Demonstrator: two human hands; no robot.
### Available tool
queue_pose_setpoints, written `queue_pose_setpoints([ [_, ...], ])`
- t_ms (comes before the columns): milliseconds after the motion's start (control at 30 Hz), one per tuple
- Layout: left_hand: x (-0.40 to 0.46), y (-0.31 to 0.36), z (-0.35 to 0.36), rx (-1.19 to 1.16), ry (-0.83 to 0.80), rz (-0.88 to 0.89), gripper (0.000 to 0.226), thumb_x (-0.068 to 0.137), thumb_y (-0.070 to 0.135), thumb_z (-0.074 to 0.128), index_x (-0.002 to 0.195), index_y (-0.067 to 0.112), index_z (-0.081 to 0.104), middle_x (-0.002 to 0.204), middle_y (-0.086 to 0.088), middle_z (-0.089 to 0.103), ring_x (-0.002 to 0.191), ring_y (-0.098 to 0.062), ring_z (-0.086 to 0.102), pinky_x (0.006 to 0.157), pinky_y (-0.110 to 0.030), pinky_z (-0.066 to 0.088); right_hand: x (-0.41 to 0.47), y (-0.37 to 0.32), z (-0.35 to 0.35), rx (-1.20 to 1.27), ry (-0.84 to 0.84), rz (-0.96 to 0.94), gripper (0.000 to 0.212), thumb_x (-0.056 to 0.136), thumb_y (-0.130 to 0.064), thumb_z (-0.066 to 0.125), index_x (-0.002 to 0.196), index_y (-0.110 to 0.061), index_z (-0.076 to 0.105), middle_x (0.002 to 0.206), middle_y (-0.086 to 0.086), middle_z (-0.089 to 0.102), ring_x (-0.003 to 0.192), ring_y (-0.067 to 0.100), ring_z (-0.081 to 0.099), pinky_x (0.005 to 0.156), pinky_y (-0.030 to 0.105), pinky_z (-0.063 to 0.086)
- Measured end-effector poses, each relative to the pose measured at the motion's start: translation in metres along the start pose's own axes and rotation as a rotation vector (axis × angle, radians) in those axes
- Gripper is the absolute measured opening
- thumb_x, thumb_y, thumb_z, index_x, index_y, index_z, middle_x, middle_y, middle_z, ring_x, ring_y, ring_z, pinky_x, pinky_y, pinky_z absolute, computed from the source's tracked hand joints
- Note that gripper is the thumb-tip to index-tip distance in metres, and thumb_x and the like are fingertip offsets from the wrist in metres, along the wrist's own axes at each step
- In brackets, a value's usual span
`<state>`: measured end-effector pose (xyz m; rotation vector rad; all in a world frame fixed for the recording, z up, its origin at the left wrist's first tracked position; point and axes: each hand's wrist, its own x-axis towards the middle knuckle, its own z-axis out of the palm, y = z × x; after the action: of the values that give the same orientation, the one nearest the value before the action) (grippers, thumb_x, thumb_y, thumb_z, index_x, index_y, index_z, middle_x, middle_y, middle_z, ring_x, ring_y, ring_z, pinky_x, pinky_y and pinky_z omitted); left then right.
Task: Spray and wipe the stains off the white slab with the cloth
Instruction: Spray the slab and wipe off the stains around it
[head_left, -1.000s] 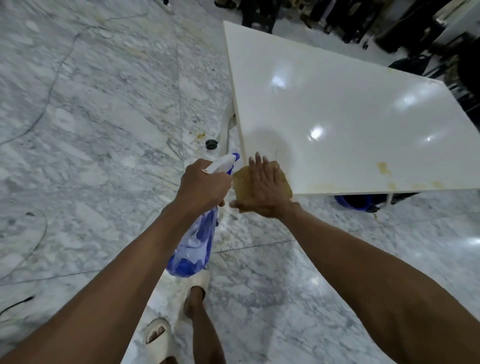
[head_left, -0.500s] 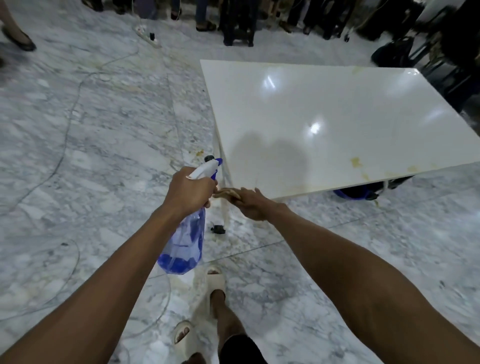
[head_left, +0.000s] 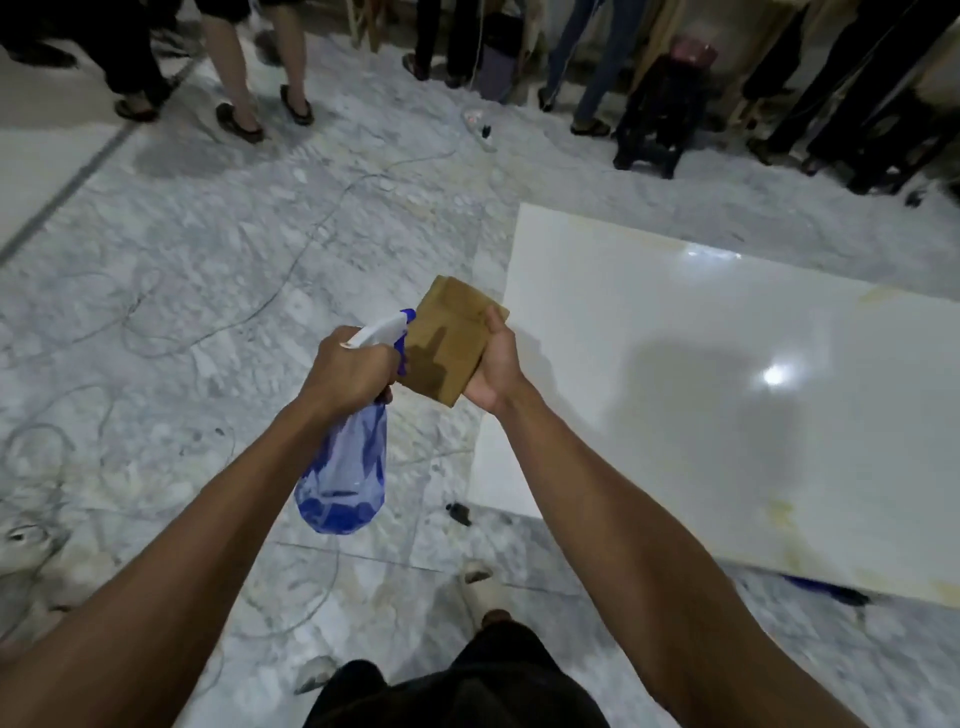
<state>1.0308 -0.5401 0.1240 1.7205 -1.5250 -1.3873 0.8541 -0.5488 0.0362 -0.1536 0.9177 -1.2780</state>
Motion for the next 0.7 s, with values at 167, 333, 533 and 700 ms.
queue_pose_setpoints([
  [167, -0.009, 0.011, 0.023, -0.089, 0.224, -0.115, 0.015, 0.076, -0.002, 0.053, 0.069, 0.005, 0.064, 0.039, 0.000, 0.054, 0.035, -0.011, 0.051, 0.048, -0.026, 0.045, 0.023, -0.030, 0.006, -0.079, -0.144, 0.156, 0.072, 0.099, -0.066, 0.033, 0.139, -0.011, 0.056, 0.142, 0.017, 0.056, 0.123, 0.034, 0.056, 0.109, 0.049, 0.042],
  [333, -0.048, 0.009, 0.042, -0.153, 0.323, -0.168, 0.019, 0.075, 0.005, 0.053, 0.078, -0.001, 0.071, 0.059, -0.017, 0.063, 0.037, -0.010, 0.052, 0.046, -0.024, 0.045, 0.009, -0.037, 0.015, -0.132, -0.254, 0.234, 0.070, 0.097, -0.064, 0.042, 0.138, -0.009, 0.057, 0.137, 0.018, 0.060, 0.125, 0.036, 0.057, 0.107, 0.049, 0.044],
  [533, -0.109, 0.011, 0.069, -0.251, 0.503, -0.198, 0.024, 0.081, 0.000, 0.048, 0.079, 0.005, 0.072, 0.088, -0.031, 0.070, 0.039, -0.014, 0.051, 0.047, -0.024, 0.045, -0.029, -0.027, 0.016, -0.210, -0.367, 0.321, 0.061, 0.098, -0.061, 0.042, 0.124, -0.011, 0.066, 0.125, 0.016, 0.068, 0.117, 0.034, 0.062, 0.106, 0.048, 0.045],
  [700, -0.177, 0.007, 0.114, -0.306, 0.597, -0.218, 0.031, 0.070, 0.005, 0.051, 0.087, 0.011, 0.076, 0.087, -0.030, 0.071, 0.040, -0.015, 0.052, 0.047, -0.025, 0.044, -0.084, -0.022, -0.017, -0.274, -0.402, 0.386, 0.061, 0.099, -0.059, 0.042, 0.128, -0.010, 0.063, 0.127, 0.017, 0.067, 0.115, 0.034, 0.063, 0.104, 0.048, 0.047],
])
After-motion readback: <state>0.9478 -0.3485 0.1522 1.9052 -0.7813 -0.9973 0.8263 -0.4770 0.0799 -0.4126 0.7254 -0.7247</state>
